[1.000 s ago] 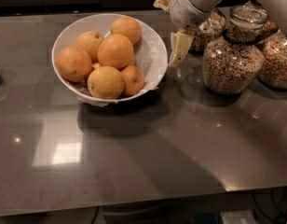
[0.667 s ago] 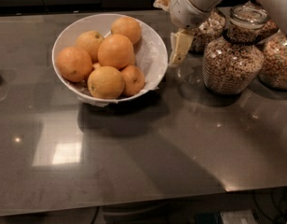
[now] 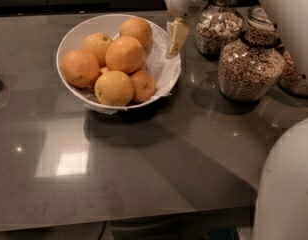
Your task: Pick orange from white bowl
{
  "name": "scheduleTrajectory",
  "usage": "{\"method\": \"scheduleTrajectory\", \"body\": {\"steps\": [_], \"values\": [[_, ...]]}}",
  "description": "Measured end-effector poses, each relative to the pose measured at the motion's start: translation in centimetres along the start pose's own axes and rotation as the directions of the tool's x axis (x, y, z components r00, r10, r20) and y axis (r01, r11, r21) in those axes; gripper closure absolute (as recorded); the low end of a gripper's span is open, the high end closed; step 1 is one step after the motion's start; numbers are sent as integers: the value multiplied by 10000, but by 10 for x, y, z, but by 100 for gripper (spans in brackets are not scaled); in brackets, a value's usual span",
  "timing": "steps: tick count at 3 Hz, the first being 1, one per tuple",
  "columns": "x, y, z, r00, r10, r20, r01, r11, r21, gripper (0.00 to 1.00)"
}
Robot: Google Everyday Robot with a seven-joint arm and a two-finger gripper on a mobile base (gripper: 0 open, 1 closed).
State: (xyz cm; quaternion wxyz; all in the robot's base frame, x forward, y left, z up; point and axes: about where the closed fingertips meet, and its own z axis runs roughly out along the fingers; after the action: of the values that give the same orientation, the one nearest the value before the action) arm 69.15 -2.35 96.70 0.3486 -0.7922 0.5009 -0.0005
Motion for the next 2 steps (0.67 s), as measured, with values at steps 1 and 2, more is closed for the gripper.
{"method": "scheduleTrajectory", "body": {"steps": [1,2], "values": [[-15,-21,8,9968,-156,786,153,9999,44,0],[-30,-34,12,9871,-118,1596,107,9999,77,0]]}}
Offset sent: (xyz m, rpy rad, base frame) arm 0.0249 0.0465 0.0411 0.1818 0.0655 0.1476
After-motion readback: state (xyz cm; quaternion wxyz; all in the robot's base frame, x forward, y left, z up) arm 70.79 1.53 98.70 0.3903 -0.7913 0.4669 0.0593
